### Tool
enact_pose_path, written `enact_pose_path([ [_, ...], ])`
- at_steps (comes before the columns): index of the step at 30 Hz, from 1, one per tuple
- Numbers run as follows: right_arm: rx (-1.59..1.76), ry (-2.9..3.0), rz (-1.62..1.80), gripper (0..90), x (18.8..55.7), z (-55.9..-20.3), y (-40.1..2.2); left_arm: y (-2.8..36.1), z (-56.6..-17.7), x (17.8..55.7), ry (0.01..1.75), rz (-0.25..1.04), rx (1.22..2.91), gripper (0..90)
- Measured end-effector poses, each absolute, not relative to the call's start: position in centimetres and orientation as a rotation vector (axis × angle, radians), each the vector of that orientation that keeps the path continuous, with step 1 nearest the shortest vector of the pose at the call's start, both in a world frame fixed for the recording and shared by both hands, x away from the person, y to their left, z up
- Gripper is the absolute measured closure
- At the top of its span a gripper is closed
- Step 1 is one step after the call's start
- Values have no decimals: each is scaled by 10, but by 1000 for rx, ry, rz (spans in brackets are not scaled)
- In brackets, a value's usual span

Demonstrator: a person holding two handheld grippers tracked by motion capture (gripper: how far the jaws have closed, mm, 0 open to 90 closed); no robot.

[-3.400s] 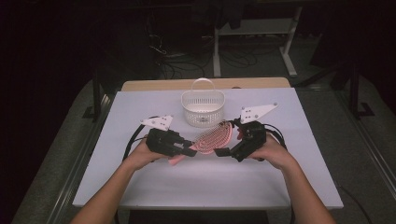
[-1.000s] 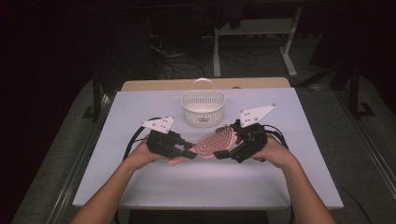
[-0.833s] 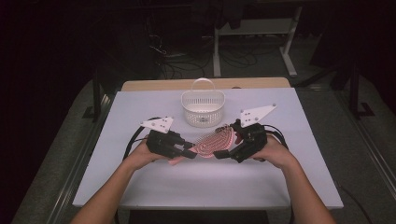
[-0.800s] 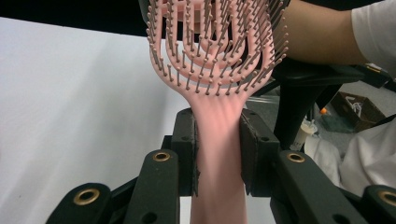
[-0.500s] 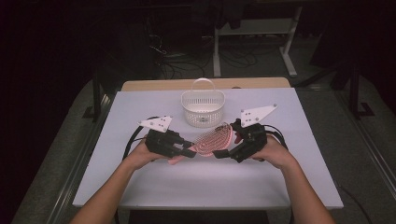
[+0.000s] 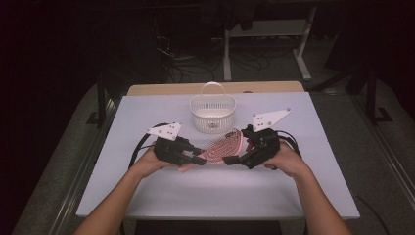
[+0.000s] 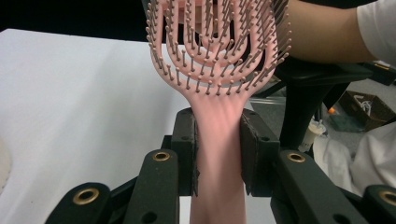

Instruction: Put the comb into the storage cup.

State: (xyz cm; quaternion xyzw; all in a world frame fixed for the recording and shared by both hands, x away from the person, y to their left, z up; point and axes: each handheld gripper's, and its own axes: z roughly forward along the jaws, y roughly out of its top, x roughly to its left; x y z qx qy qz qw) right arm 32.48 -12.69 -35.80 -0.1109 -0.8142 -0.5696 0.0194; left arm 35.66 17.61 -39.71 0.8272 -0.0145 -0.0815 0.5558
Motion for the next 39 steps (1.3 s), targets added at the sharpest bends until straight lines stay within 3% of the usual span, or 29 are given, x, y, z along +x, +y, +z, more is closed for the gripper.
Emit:
enact_pose_path([
  [8, -372, -2556, -1748, 181, 325, -357, -126, 173, -400, 357, -16, -170, 1970, 685],
  [15, -384, -2576, -1721, 183, 325, -359, -123, 170, -403, 357, -3, -138, 2003, 588],
  [22, -403, -2595, -1708, 184, 326, -360, -122, 170, -404, 357, 43, -70, 2010, 287],
  [25, -413, -2597, -1710, 184, 327, -360, -124, 172, -404, 357, 73, -53, 2017, 201],
  [39, -487, -2622, -1707, 185, 335, -358, -133, 193, -409, 356, 196, 9, 2099, 74],
])
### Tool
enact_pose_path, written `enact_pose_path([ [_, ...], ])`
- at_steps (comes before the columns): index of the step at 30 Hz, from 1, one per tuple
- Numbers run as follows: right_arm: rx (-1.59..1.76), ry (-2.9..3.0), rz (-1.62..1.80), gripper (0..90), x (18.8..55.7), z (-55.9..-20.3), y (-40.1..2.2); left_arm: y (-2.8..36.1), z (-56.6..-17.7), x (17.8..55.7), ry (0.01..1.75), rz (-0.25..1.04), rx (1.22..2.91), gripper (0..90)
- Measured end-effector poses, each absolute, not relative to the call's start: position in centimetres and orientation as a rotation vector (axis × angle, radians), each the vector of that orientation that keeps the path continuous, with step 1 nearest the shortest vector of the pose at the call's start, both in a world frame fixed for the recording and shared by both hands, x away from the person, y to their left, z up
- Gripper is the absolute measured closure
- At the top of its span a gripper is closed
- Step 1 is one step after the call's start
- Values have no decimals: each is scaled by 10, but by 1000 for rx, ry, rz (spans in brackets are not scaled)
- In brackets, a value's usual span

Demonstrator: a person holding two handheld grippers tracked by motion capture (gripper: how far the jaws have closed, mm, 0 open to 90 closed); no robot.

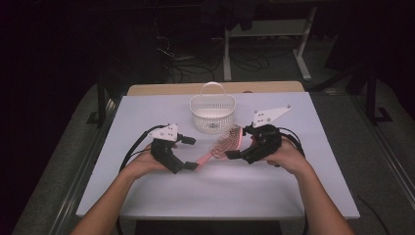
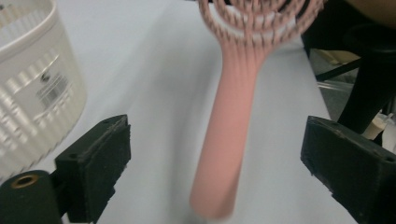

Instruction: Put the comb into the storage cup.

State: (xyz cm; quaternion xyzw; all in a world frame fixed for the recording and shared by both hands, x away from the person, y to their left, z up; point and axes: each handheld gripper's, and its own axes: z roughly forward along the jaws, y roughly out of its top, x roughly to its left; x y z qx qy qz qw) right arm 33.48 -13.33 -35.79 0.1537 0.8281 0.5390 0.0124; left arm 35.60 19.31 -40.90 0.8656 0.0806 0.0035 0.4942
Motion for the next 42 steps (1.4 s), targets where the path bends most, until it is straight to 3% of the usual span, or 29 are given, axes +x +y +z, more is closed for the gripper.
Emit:
enact_pose_path([
  [7, 509, 2558, 1658, 185, 342, -349, -139, 211, -414, 351, 261, 47, 2135, 0],
  [29, 545, 2498, 1644, 186, 365, -315, -149, 266, -437, 323, 475, 103, 2144, 0],
  [42, 577, 2434, 1648, 186, 385, -287, -154, 272, -439, 323, 506, 113, 2147, 0],
])
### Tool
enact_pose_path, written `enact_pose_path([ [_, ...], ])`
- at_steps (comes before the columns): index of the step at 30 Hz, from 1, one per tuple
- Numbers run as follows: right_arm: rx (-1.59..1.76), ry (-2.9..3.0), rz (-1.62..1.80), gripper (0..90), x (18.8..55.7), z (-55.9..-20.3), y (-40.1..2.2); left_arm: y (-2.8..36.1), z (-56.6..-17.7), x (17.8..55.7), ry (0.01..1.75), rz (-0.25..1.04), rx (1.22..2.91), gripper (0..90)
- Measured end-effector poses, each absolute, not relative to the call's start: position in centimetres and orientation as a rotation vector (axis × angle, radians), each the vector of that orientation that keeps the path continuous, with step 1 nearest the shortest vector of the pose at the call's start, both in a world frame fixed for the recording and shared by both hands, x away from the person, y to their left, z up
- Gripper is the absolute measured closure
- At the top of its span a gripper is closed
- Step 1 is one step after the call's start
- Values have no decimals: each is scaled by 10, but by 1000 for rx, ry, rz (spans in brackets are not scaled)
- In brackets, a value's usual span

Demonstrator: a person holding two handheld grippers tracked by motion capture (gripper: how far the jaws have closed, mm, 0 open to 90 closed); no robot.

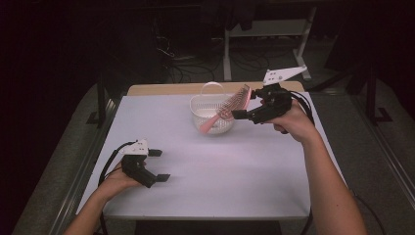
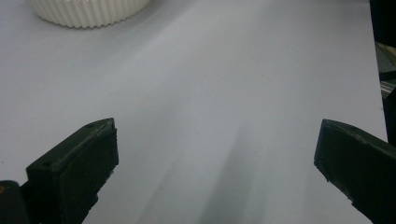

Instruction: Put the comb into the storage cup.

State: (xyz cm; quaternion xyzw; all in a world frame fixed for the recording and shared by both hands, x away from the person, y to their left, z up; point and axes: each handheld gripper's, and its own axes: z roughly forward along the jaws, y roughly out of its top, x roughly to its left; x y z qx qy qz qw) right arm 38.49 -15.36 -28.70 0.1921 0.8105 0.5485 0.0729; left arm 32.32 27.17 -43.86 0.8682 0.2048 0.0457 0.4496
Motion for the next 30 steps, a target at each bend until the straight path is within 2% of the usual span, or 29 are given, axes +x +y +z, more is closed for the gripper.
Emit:
enact_pose_path([
  [12, 685, 2351, 1633, 186, 412, -277, -161, 273, -438, 324, 511, 119, 2145, 0],
  [30, 798, 2333, 1547, 186, 447, -298, -143, 273, -438, 324, 504, 111, 2138, 0],
])
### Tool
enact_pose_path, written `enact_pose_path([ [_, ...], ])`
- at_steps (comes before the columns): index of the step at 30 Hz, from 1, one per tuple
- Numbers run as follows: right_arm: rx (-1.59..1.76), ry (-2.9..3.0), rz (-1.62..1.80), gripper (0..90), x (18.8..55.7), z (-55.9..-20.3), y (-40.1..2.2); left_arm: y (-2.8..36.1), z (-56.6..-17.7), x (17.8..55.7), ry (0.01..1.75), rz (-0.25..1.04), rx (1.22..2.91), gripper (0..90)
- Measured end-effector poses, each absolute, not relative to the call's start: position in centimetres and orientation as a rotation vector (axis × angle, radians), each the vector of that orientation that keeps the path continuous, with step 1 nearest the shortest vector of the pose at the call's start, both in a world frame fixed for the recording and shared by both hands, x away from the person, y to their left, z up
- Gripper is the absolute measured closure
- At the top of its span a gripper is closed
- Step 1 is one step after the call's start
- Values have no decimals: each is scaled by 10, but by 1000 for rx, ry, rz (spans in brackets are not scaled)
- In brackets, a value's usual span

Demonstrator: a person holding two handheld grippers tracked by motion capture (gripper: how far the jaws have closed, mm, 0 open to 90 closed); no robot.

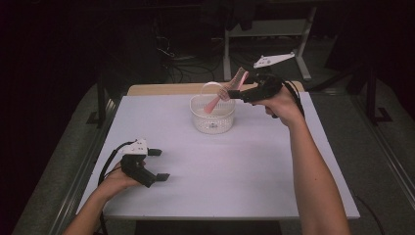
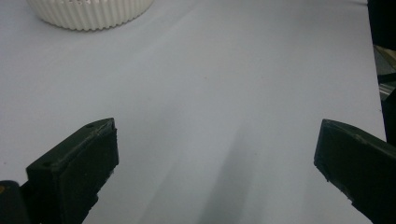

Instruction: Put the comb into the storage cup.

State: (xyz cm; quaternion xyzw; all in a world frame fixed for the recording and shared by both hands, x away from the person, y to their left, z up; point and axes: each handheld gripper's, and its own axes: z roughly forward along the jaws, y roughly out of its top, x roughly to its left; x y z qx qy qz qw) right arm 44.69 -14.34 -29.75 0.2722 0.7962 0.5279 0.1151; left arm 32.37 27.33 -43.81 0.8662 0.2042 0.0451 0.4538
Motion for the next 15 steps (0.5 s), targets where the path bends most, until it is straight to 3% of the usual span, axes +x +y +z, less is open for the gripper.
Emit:
enact_pose_path([
  [15, 809, 2359, 1506, 186, 458, -312, -123, 274, -438, 324, 503, 109, 2131, 0],
])
